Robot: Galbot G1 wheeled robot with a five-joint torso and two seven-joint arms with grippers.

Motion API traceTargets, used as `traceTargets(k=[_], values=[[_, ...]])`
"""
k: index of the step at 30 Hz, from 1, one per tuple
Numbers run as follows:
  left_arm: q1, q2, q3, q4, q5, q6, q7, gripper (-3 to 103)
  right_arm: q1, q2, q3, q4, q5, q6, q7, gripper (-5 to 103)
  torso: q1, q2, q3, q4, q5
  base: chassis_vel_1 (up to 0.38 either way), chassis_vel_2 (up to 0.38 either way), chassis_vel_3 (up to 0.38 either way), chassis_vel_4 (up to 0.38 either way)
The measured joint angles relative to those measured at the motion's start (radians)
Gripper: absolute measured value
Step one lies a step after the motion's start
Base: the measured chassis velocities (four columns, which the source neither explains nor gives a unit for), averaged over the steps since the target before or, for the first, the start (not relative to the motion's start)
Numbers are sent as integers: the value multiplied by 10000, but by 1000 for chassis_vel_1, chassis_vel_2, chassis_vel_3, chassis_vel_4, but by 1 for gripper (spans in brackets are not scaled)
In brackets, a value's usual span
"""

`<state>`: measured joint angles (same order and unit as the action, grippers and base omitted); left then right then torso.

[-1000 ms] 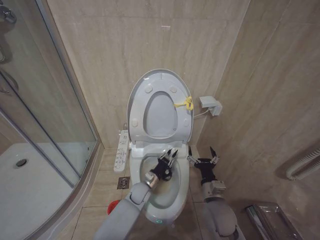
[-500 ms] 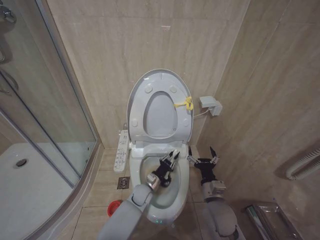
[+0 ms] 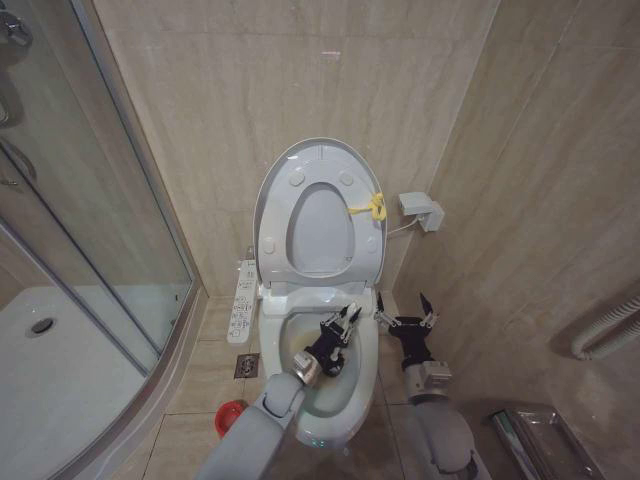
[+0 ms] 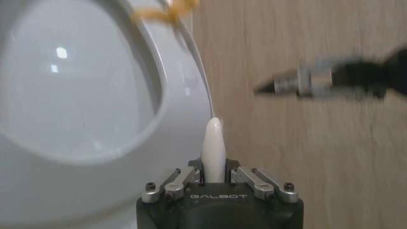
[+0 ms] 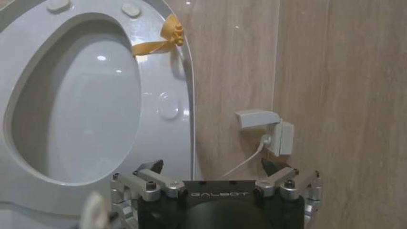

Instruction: Open the toilet lid, clean the toilet bowl with a toilet brush, close the toilet lid, and flush.

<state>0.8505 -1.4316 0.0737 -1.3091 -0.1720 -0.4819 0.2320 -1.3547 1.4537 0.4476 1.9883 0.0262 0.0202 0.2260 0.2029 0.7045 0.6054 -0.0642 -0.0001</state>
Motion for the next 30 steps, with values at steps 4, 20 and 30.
traceTargets(k=[4,20,30], values=[[604,336,-391,-1384,24,13,-236,21,0,0,0,0,0,0,0,100,0,0,0,0,0,0,0,0,0],[2963,1480,-1725,-5602,-77,680,-962,21,0,0,0,0,0,0,0,100,0,0,-1,2,0,0,0,0,0],[5425,2021,-3796,-7869,-4,599,-1388,21,0,0,-1,0,0,0,-1,100,-1,1,-1,1,-1,0,0,0,0]])
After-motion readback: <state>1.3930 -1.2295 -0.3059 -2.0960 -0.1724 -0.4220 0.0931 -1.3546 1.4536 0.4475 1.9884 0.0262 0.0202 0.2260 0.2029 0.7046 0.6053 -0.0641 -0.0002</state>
